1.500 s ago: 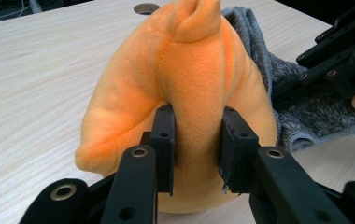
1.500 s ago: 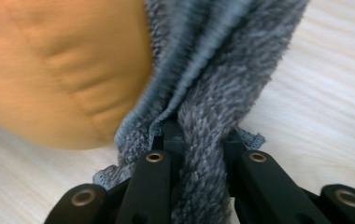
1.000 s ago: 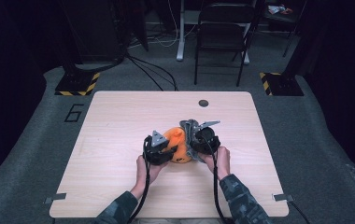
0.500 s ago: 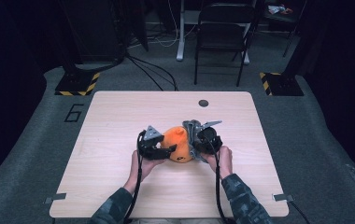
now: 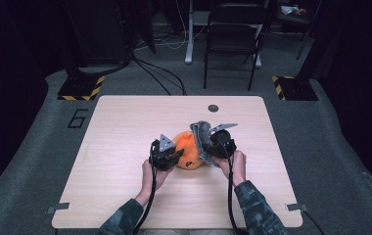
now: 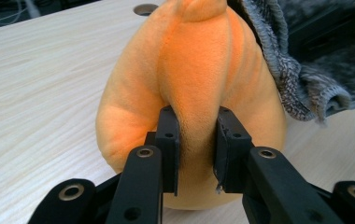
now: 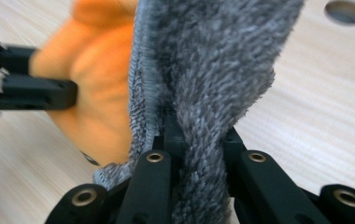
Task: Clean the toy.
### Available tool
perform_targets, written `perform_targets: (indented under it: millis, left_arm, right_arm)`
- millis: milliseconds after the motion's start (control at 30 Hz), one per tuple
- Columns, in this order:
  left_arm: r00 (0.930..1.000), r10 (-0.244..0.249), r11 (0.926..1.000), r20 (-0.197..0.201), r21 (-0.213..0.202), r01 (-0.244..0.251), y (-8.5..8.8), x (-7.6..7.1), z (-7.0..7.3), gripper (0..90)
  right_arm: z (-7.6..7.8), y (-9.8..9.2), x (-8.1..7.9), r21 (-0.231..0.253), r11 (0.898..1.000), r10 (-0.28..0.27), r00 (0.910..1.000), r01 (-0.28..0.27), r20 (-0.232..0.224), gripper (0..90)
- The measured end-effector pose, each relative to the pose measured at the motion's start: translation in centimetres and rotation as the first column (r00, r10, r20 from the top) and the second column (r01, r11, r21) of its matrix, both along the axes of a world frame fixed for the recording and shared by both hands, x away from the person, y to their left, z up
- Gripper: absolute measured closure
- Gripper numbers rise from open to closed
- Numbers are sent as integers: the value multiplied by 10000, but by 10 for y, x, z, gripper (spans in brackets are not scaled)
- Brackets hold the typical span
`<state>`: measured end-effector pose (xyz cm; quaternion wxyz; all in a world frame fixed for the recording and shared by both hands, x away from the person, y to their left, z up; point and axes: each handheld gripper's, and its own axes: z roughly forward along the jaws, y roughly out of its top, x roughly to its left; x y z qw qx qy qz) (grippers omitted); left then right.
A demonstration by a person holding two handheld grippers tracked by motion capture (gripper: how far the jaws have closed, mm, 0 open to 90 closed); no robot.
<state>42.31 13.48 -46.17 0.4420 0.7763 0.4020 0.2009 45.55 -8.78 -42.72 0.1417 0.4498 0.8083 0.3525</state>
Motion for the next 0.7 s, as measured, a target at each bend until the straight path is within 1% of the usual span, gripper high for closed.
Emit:
perform_targets:
  millis: [33,67,100,133,167,200,233,267,300,367,400,433,467,500,533,600,633,667,700]
  left_arm:
    - [9999,110,9999,-33,-121,-111,0,0,1,742]
    - [9997,209,9995,-87,-243,-211,0,-1,2,741]
    - [9997,209,9995,-87,-243,-211,0,-1,2,741]
    - [9994,335,9989,-107,-319,-338,-3,-3,4,740]
    - [9993,359,9989,-75,-296,-361,-5,-4,4,738]
    - [9992,390,9986,-93,-364,-393,-6,-5,4,736]
    - [9994,327,9989,-146,-341,-332,-7,-5,5,733]
    - [9993,365,9987,-126,-339,-369,-8,-6,5,727]
    - [9993,323,9989,-163,-325,-328,-9,-6,4,724]
    - [9994,260,9992,-235,-288,-266,-8,-5,2,712]
    - [9993,199,9995,-315,-240,-206,-7,-4,0,710]
    - [9992,214,9994,-324,-272,-223,-7,-4,-1,707]
    - [9993,196,9993,-331,-300,-206,-7,-3,-2,702]
    - [9994,157,9995,-323,-258,-166,-8,-3,-2,698]
    - [9994,152,9996,-310,-226,-159,-8,-3,-2,696]
    - [9995,149,9996,-292,-228,-156,-8,-3,-3,691]
    - [9995,150,9996,-278,-220,-156,-8,-3,-3,690]
    - [9995,146,9996,-279,-222,-152,-8,-3,-4,689]
    - [9995,141,9996,-290,-240,-148,-7,-3,-4,687]
  right_arm:
    - [4,0,-1,121,9999,-13,10000,13,9,797]
    - [9,-1,-2,163,9998,135,9997,-138,183,796]
    - [9,-1,-2,163,9998,135,9997,-138,183,796]
    - [19,4,-8,331,9990,269,9982,-287,534,796]
    - [22,5,-10,349,9986,368,9979,-387,539,796]
    - [25,9,-13,379,9981,468,9965,-495,695,796]
    - [26,11,-14,343,9979,528,9957,-555,759,796]
    - [26,15,-16,241,9982,539,9960,-557,710,796]
    - [23,18,-16,140,9975,676,9952,-688,714,796]
    - [14,21,-12,-56,9988,490,9971,-487,580,796]
    - [11,20,-11,-93,9989,459,9977,-455,496,796]
    - [5,19,-8,-25,9992,402,9986,-402,355,797]
    - [2,18,-7,-58,9993,376,9988,-375,328,797]
    - [-1,17,-6,-127,9995,285,9994,-282,203,797]
    - [-3,16,-4,-183,9993,328,9992,-323,239,797]
    - [-6,15,-4,-321,9993,218,9997,-215,86,797]
    - [-7,13,-3,-378,9989,276,9995,-271,129,797]
    - [-9,12,-2,-339,9991,243,9997,-242,41,797]
    - [-12,11,-2,-495,9985,213,9997,-218,-103,797]
